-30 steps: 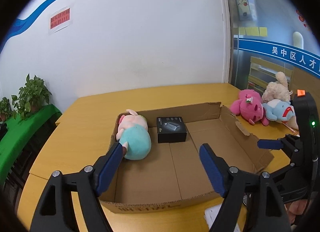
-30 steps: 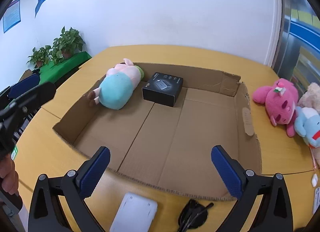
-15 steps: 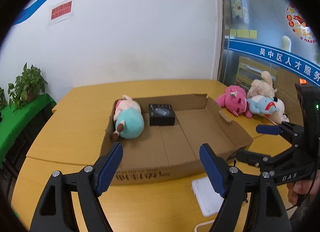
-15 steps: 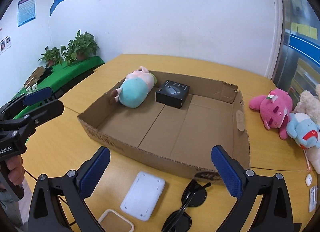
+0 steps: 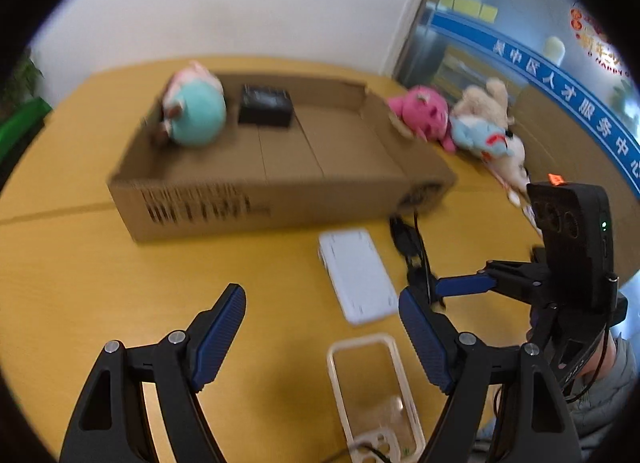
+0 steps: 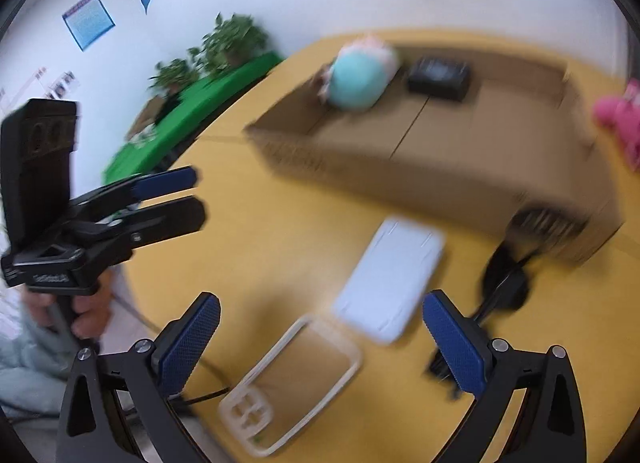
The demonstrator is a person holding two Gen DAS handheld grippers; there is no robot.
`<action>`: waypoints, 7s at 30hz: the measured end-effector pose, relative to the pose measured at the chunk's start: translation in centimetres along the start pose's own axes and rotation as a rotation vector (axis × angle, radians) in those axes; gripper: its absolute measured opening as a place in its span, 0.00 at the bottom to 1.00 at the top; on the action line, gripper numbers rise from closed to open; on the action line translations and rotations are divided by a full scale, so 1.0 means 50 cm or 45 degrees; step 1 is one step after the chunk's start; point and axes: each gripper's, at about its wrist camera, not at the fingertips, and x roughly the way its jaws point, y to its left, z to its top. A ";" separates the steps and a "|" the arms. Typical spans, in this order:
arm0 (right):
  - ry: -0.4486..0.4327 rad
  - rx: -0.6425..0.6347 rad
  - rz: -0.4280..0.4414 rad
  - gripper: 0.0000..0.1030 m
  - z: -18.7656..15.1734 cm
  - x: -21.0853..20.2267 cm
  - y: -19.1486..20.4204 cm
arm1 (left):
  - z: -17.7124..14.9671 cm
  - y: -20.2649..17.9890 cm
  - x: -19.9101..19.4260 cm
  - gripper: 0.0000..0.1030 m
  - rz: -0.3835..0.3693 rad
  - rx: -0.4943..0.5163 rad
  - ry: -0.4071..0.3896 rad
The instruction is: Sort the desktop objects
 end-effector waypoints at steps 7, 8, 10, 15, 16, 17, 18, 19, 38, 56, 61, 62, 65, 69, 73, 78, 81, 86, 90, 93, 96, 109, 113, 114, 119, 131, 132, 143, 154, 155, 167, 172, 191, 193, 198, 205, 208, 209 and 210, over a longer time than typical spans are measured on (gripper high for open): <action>0.175 0.090 -0.014 1.00 -0.102 0.077 -0.002 | -0.086 -0.009 0.084 0.74 -0.118 -0.007 0.276; 0.205 0.086 -0.016 1.00 -0.114 0.089 0.003 | -0.092 -0.011 0.092 0.69 -0.129 -0.005 0.304; 0.209 0.036 -0.059 0.99 -0.123 0.099 0.017 | -0.105 -0.013 0.110 0.62 -0.140 0.002 0.359; 0.221 -0.092 -0.272 0.82 -0.121 0.110 0.048 | -0.130 -0.011 0.148 0.33 -0.050 0.018 0.444; 0.219 -0.100 -0.291 0.76 -0.121 0.109 0.050 | -0.132 -0.010 0.149 0.29 -0.032 0.023 0.450; 0.213 -0.107 -0.310 0.69 -0.121 0.106 0.050 | -0.132 -0.009 0.149 0.25 -0.022 0.026 0.451; 0.207 -0.110 -0.323 0.66 -0.121 0.104 0.050 | -0.133 -0.008 0.149 0.23 -0.020 0.024 0.449; 0.200 -0.110 -0.336 0.60 -0.121 0.101 0.050 | -0.134 -0.006 0.150 0.17 -0.024 0.021 0.450; 0.098 -0.038 -0.261 0.14 -0.087 0.097 0.019 | -0.108 0.025 0.127 0.06 -0.016 -0.053 0.346; -0.352 -0.149 -0.319 0.13 0.080 -0.065 0.057 | 0.082 0.001 0.030 0.04 -0.028 0.012 -0.038; -0.470 -0.213 -0.353 0.13 0.153 -0.103 0.068 | 0.150 0.003 0.017 0.03 -0.001 0.046 -0.119; -0.486 -0.216 -0.354 0.13 0.164 -0.110 0.070 | 0.167 0.003 0.014 0.03 0.001 0.053 -0.142; -0.536 -0.235 -0.366 0.13 0.208 -0.127 0.067 | 0.205 0.002 0.008 0.02 0.007 0.071 -0.191; -0.576 -0.253 -0.351 0.09 0.254 -0.144 0.058 | 0.259 -0.007 0.006 0.00 -0.075 0.114 -0.241; -0.592 -0.304 -0.369 0.08 0.297 -0.139 0.065 | 0.305 -0.039 0.026 0.00 -0.055 0.202 -0.259; -0.526 -0.214 -0.396 0.09 0.319 -0.112 -0.001 | 0.309 0.005 0.048 0.00 -0.054 0.091 -0.228; -0.460 -0.081 -0.369 0.21 0.283 -0.107 -0.068 | 0.269 0.042 0.063 0.01 -0.040 0.010 -0.149; -0.338 0.054 -0.291 0.64 0.226 -0.084 -0.120 | 0.201 0.078 0.114 0.24 -0.069 -0.111 0.008; -0.262 0.049 -0.232 0.65 0.194 -0.051 -0.109 | 0.143 0.083 0.146 0.26 -0.085 -0.144 0.125; -0.189 0.044 -0.176 0.75 0.154 -0.020 -0.095 | 0.101 0.094 0.150 0.45 -0.088 -0.170 0.174; -0.092 0.078 -0.150 0.80 0.115 0.024 -0.083 | 0.063 0.109 0.158 0.53 -0.066 -0.188 0.209; -0.007 0.127 -0.205 0.80 0.066 0.090 -0.059 | -0.018 0.107 0.205 0.26 -0.038 -0.153 0.398; 0.002 0.147 -0.284 0.80 0.050 0.092 -0.057 | -0.019 0.120 0.203 0.11 0.006 -0.152 0.395; -0.011 0.118 -0.307 0.80 0.048 0.091 -0.048 | -0.020 0.122 0.202 0.10 0.006 -0.157 0.393; -0.066 -0.056 -0.344 0.80 0.058 0.094 0.011 | -0.029 0.142 0.187 0.10 0.057 -0.149 0.378; 0.108 -0.032 -0.065 0.84 0.147 0.208 0.043 | -0.035 0.207 0.165 0.05 0.155 -0.226 0.342; 0.127 -0.042 -0.082 0.84 0.148 0.221 0.050 | -0.036 0.206 0.164 0.05 0.153 -0.227 0.341; 0.206 -0.182 -0.407 0.20 0.120 0.265 0.091 | -0.051 0.207 0.154 0.16 0.125 -0.267 0.341; 0.158 -0.099 -0.378 0.13 0.123 0.230 0.057 | -0.046 0.182 0.161 0.17 0.194 -0.184 0.363; 0.153 -0.093 -0.369 0.11 0.121 0.227 0.053 | -0.046 0.185 0.161 0.14 0.180 -0.198 0.359; 0.120 -0.084 -0.311 0.10 0.144 0.276 0.068 | -0.044 0.201 0.164 0.07 0.185 -0.265 0.328; 0.075 -0.036 -0.244 0.09 0.147 0.261 0.055 | -0.039 0.201 0.143 0.06 0.166 -0.258 0.287; -0.500 -0.143 -0.402 0.09 0.333 -0.095 0.058 | 0.303 0.031 0.001 0.06 0.085 0.128 -0.233; -0.534 -0.140 -0.432 0.09 0.357 -0.128 0.044 | 0.349 0.017 0.010 0.06 0.064 0.149 -0.251; -0.600 -0.139 -0.500 0.10 0.422 -0.194 0.001 | 0.448 -0.005 0.042 0.05 -0.011 0.140 -0.267; -0.648 -0.169 -0.566 0.10 0.518 -0.247 -0.039 | 0.552 -0.019 0.081 0.05 -0.021 0.138 -0.294; -0.653 -0.156 -0.572 0.10 0.559 -0.252 -0.064 | 0.586 -0.021 0.105 0.05 -0.020 0.130 -0.278; -0.653 -0.154 -0.573 0.10 0.570 -0.253 -0.074 | 0.597 -0.020 0.116 0.05 -0.022 0.126 -0.271; -0.651 -0.152 -0.579 0.10 0.583 -0.251 -0.083 | 0.609 -0.019 0.130 0.05 -0.035 0.114 -0.260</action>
